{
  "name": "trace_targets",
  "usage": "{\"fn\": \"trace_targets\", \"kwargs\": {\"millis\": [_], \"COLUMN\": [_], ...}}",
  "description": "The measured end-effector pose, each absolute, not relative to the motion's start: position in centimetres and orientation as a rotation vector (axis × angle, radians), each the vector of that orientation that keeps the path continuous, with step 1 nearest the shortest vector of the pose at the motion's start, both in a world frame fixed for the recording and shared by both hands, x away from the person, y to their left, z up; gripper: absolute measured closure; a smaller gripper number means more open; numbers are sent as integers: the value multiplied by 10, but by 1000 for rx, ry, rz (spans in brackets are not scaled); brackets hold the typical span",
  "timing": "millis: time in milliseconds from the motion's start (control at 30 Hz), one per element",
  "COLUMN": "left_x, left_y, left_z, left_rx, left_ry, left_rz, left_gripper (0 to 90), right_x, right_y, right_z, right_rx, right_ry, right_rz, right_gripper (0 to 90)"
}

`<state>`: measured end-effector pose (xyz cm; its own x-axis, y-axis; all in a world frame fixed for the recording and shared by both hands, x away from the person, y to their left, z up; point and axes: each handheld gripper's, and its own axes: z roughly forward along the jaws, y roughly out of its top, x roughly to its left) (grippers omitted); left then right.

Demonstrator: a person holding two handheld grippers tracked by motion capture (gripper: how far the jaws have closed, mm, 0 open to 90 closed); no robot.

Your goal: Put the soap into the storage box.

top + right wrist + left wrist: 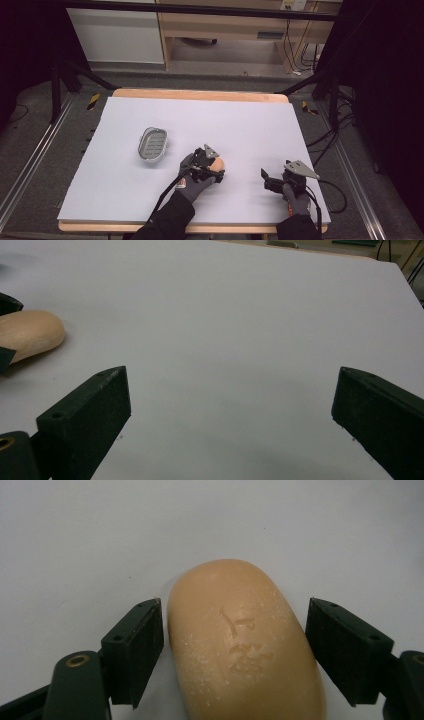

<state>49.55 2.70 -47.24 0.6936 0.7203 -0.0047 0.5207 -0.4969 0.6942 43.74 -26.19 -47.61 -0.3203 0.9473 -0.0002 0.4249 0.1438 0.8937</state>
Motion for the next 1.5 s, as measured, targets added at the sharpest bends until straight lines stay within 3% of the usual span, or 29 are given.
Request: {"fn": "trace_targets", "kwargs": {"millis": [700,1000,1500], "left_x": [498,498,495], "left_y": [19,16,22], "left_z": [-476,-472,-467], "left_rx": [2259,2291,2284], "left_ry": [982,993,978], "left_rz": [386,373,346], "left_gripper": [239,310,318], "right_x": [438,438,438], "right_y": [-261,-261,-262], "right_z": [-477,-477,-477], "right_rx": [1311,1318,1319], "right_ry": [1837,1842,1842], "right_rz": [1121,1122,1120], "right_gripper": [26,26,27]}}
